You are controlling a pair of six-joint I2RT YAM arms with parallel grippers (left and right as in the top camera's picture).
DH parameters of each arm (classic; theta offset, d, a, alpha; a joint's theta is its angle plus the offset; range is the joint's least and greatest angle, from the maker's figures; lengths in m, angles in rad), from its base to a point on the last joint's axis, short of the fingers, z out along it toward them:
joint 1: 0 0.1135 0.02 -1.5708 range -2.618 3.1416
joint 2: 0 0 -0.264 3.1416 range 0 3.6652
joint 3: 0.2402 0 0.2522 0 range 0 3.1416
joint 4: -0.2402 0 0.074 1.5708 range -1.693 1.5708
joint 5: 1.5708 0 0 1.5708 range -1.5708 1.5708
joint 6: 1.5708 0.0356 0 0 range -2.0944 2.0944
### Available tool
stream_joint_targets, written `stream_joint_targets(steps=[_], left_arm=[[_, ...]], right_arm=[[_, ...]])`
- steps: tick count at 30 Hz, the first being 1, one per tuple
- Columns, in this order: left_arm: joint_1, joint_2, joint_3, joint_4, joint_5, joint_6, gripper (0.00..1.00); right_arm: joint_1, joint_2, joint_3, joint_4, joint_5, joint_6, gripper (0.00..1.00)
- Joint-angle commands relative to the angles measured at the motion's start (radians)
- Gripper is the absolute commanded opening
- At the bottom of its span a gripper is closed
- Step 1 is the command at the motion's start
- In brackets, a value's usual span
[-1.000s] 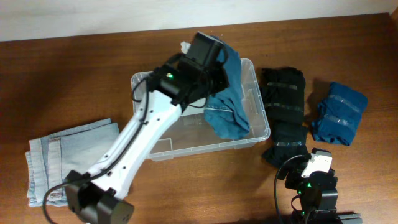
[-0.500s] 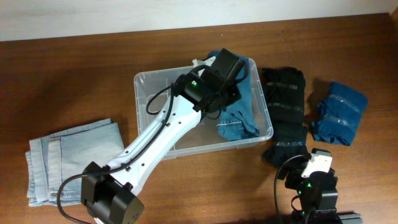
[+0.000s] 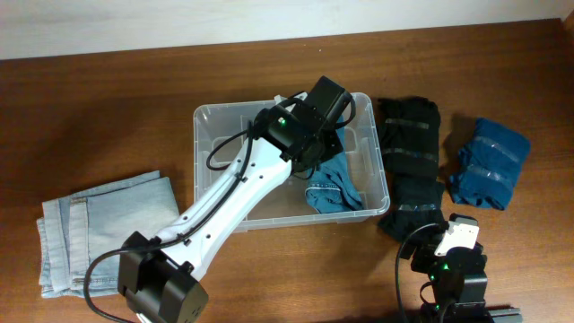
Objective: Pack container
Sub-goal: 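Release the dark-blue denim in the container and withdraw the left gripper left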
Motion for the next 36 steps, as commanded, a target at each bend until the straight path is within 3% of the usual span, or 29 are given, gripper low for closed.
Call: stream_joint_targets(steps=[1, 2, 3, 6, 9, 16, 21, 22, 25, 33, 36], left_arm=[[-0.005, -0.005, 0.012, 0.005, -0.041, 0.061, 0.05], [-0.003, -0.005, 0.012, -0.003, -0.046, 0.086, 0.20], [0.010, -0.006, 0.012, -0.042, -0.074, 0.108, 0.50], [0.057, -0.019, 0.012, -0.118, -0.109, 0.109, 0.66], [0.133, -0.051, 0.012, -0.180, -0.119, 0.165, 0.74], [0.449, -0.187, 0.012, -0.297, -0.144, 0.317, 0.79], [0.785, -0.280, 0.012, -0.378, -0.143, 0.369, 0.87], [0.852, -0.289, 0.012, -0.395, -0.143, 0.369, 0.93], [1.053, -0.290, 0.010, -0.434, -0.135, 0.443, 0.94], [1.381, -0.288, -0.166, -0.317, -0.133, 0.542, 0.98], [1.477, -0.288, -0.270, -0.250, -0.135, 0.549, 0.93]], right_arm=[[0.006, -0.008, -0.008, 0.002, 0.003, -0.006, 0.98], [0.006, -0.008, -0.008, 0.002, 0.003, -0.006, 0.98], [0.006, -0.008, -0.008, 0.002, 0.003, -0.006, 0.98], [0.006, -0.008, -0.008, 0.002, 0.003, -0.006, 0.98], [0.006, -0.008, -0.008, 0.002, 0.003, -0.006, 0.98], [0.006, -0.008, -0.008, 0.002, 0.003, -0.006, 0.98], [0.006, -0.008, -0.008, 0.002, 0.003, -0.006, 0.98], [0.006, -0.008, -0.008, 0.002, 0.003, -0.006, 0.98], [0.006, -0.008, -0.008, 0.002, 0.003, -0.006, 0.98], [0.006, -0.008, -0.008, 0.002, 0.003, -0.006, 0.98], [0.006, -0.008, -0.008, 0.002, 0.003, -0.006, 0.98]])
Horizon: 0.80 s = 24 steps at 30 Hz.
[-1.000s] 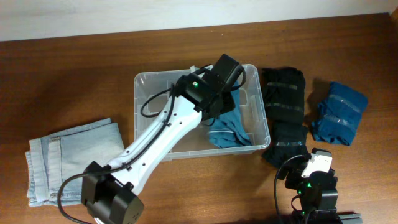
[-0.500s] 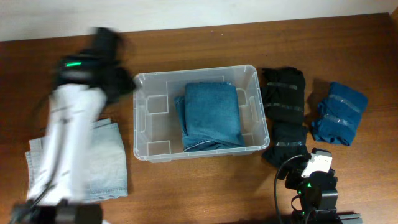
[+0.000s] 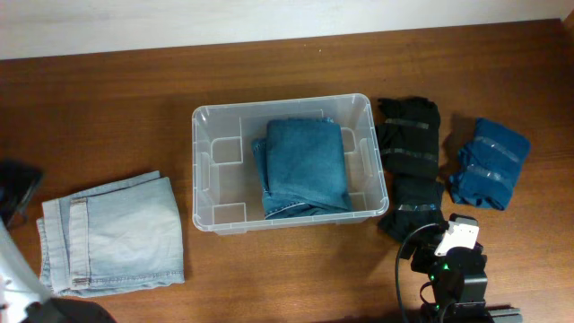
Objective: Pack container
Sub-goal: 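Release the dark-blue denim in the container and withdraw the left gripper left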
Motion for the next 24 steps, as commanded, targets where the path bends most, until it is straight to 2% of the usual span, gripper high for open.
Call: stream_joint_targets(steps=[1, 4, 9, 12, 15, 16, 17, 19, 20, 23, 24], left_arm=[[0.129, -0.003, -0.139, 0.057, -0.002, 0.058, 0.93], [0.219, -0.003, -0.251, 0.117, 0.010, 0.058, 0.93], [0.359, -0.003, -0.441, 0.275, 0.224, 0.297, 0.94], [0.417, -0.003, -0.506, 0.323, 0.403, 0.429, 0.93], [0.427, -0.003, -0.539, 0.356, 0.712, 0.603, 0.89], [0.418, -0.003, -0.541, 0.356, 0.822, 0.665, 0.80], [0.409, -0.003, -0.541, 0.352, 0.859, 0.682, 0.77], [0.359, -0.003, -0.543, 0.322, 0.816, 0.668, 0.62], [0.328, -0.003, -0.548, 0.312, 0.776, 0.634, 0.58], [0.203, -0.003, -0.572, 0.303, 0.629, 0.579, 0.55], [0.138, -0.003, -0.582, 0.303, 0.523, 0.522, 0.55]], right_arm=[[0.006, -0.008, -0.008, 0.002, 0.002, -0.007, 0.99], [0.006, -0.008, -0.008, 0.002, 0.002, -0.007, 0.98], [0.006, -0.008, -0.008, 0.002, 0.002, -0.007, 0.98], [0.006, -0.008, -0.008, 0.002, 0.002, -0.007, 0.98], [0.006, -0.008, -0.008, 0.002, 0.002, -0.007, 0.98], [0.006, -0.008, -0.008, 0.002, 0.002, -0.007, 0.98], [0.006, -0.008, -0.008, 0.002, 0.002, -0.007, 0.98], [0.006, -0.008, -0.008, 0.002, 0.002, -0.007, 0.98], [0.006, -0.008, -0.008, 0.002, 0.002, -0.007, 0.98], [0.006, -0.008, -0.008, 0.002, 0.002, -0.007, 0.98], [0.006, -0.008, -0.008, 0.002, 0.002, -0.007, 0.98]])
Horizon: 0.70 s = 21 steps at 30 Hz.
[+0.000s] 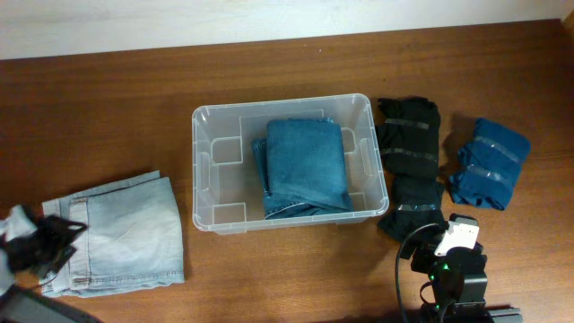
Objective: Pack container
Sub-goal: 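Release the dark-blue denim in the container and withdraw the left gripper left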
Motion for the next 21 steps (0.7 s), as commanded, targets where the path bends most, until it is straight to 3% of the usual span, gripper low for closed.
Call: stream_joint_targets(steps=[1, 6, 10, 16, 21], left_arm=[[-0.177, -0.006, -0.038, -0.005, -0.217, -0.091, 0.55], [-0.397, -0.006, -0.042, -0.009, -0.552, -0.287, 0.57], [-0.508, -0.006, -0.069, 0.003, -0.717, -0.430, 0.63], [-0.523, 0.016, -0.179, 0.122, -0.726, -0.467, 0.63], [-0.523, 0.180, -0.224, 0.300, -0.687, -0.404, 0.64]], right_arm=[[0.006, -0.008, -0.008, 0.002, 0.002, -0.007, 0.98], [0.006, -0.008, -0.008, 0.002, 0.002, -0.007, 0.98], [0.006, -0.008, -0.008, 0.002, 0.002, -0.007, 0.98], [0.006, -0.008, -0.008, 0.002, 0.002, -0.007, 0.98], [0.006, -0.008, -0.008, 0.002, 0.002, -0.007, 0.98]])
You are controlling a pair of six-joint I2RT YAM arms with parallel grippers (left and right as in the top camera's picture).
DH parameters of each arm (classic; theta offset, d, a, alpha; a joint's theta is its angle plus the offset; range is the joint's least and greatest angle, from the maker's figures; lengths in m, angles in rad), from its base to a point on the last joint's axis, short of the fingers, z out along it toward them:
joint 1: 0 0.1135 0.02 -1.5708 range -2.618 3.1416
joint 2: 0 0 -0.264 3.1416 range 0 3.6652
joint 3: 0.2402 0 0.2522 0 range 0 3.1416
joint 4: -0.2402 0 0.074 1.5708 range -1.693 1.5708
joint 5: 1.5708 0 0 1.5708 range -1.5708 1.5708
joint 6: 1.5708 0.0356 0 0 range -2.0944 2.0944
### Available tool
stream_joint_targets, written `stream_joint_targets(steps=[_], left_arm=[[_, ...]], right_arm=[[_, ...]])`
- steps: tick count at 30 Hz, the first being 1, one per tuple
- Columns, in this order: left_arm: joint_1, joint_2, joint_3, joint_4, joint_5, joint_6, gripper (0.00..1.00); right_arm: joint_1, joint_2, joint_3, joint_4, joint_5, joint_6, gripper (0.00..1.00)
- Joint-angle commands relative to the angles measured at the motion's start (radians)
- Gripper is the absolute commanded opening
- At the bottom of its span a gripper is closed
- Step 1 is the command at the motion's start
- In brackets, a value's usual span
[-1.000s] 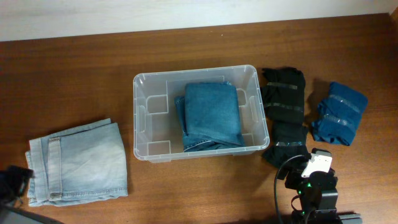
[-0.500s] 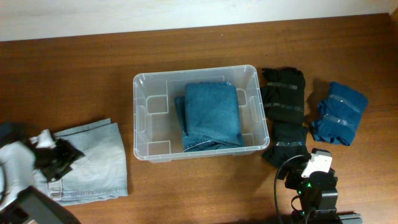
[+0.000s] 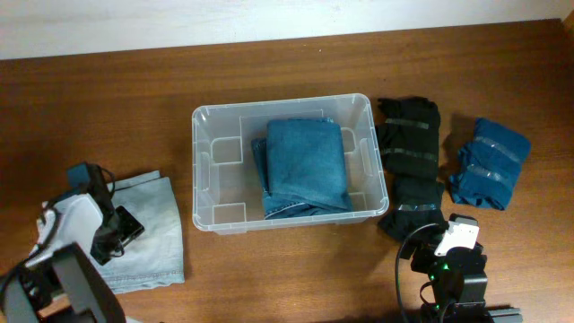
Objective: Pack container
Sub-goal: 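Release the dark-blue denim in the container and withdraw the left gripper left, then lower the left gripper onto the light-blue jeans and grasp its edge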
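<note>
A clear plastic container [image 3: 208,161] stands mid-table in the overhead view. Folded dark blue jeans [image 3: 305,166] lie in its right half. Folded light blue jeans [image 3: 157,238] lie on the table to the container's left. My left gripper [image 3: 124,226] hangs over the middle of these light jeans. The wrist hides its fingers, so its state does not show. My right arm [image 3: 453,260] rests at the front edge, below the black garment, and the fingers of its gripper cannot be made out.
A folded black garment [image 3: 411,161] lies just right of the container. A folded dark blue garment [image 3: 489,163] lies further right. The left arm's white link [image 3: 67,224] covers the light jeans' left side. The table's back edge meets a pale wall.
My left gripper was at the left edge of the light blue jeans and is now further right, over their middle. The container, its jeans and the right arm have not moved.
First my left gripper was inside the container over bunched dark blue jeans. Then those jeans lay flat in the container and the arm was off at the table's left edge. It then showed at the light jeans' left edge, and now hangs over them.
</note>
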Motion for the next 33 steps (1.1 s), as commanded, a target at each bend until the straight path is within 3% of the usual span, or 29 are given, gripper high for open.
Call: stream_joint_targets(steps=[1, 6, 11, 16, 23, 26, 28, 33], left_arm=[[-0.002, 0.139, -0.020, 0.121, 0.026, 0.040, 0.64], [-0.002, 0.324, 0.060, 0.230, 0.121, 0.059, 0.64], [-0.002, 0.465, 0.257, 0.225, 0.271, 0.060, 0.64], [-0.002, 0.481, 0.442, 0.147, 0.289, 0.138, 0.68], [-0.001, 0.481, 0.829, -0.173, 0.268, 0.216, 0.70], [-0.001, 0.481, 0.978, -0.352, 0.272, 0.216, 0.93], [0.013, 0.481, 1.086, -0.548, 0.270, 0.195, 0.99], [0.042, 0.480, 1.077, -0.661, 0.245, 0.190, 0.99]], right_arm=[[0.006, -0.008, -0.008, 0.002, 0.003, -0.006, 0.98], [0.006, -0.008, -0.008, 0.002, 0.003, -0.006, 0.98], [0.006, -0.008, -0.008, 0.002, 0.003, -0.006, 0.98], [0.006, -0.008, -0.008, 0.002, 0.003, -0.006, 0.98], [0.006, -0.008, -0.008, 0.002, 0.003, -0.006, 0.98], [0.006, -0.008, -0.008, 0.002, 0.003, -0.006, 0.98], [0.006, -0.008, -0.008, 0.002, 0.003, -0.006, 0.98], [0.006, -0.008, -0.008, 0.002, 0.003, -0.006, 0.98]])
